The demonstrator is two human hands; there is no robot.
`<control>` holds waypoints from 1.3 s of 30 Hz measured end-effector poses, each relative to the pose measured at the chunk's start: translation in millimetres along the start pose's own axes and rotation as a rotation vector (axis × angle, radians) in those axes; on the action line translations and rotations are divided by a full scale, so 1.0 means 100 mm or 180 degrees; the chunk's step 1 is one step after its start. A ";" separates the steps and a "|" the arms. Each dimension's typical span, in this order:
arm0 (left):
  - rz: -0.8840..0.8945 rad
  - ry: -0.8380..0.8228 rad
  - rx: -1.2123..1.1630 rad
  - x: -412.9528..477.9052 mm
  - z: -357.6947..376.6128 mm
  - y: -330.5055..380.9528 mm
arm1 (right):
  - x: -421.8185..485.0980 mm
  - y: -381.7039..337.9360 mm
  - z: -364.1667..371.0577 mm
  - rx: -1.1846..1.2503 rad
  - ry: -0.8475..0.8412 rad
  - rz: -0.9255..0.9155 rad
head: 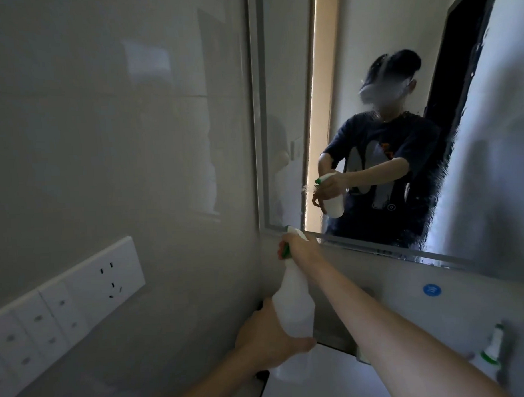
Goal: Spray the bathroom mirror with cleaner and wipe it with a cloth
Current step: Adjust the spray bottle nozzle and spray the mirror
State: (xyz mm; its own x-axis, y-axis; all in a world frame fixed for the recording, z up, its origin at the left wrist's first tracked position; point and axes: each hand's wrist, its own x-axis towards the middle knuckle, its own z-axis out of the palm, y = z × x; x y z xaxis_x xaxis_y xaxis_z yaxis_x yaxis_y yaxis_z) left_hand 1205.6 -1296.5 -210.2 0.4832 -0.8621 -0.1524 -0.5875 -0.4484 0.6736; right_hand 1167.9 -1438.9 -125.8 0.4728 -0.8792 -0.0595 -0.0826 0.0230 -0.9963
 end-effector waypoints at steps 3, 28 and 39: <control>0.0151 0.0172 0.0231 0.07 -0.09 -0.02 | 0.00 -0.13 0.01 0.0012 0.0129 -0.0141; 0.0973 0.0151 0.0008 -0.07 -0.11 0.89 | -0.28 -0.74 -0.89 0.0329 0.0563 -0.0804; 0.1091 0.0158 -0.0078 -0.01 -0.08 1.11 | -0.29 -0.93 -1.09 0.0219 0.0642 -0.0734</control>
State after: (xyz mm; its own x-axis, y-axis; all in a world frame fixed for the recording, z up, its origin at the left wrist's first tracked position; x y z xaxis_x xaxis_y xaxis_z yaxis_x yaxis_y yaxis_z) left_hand 1144.9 -1343.9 -129.6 0.2919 -0.9488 0.1207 -0.7056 -0.1284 0.6969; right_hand 1066.2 -1467.5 -24.2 0.2880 -0.9415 0.1751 0.0695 -0.1618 -0.9844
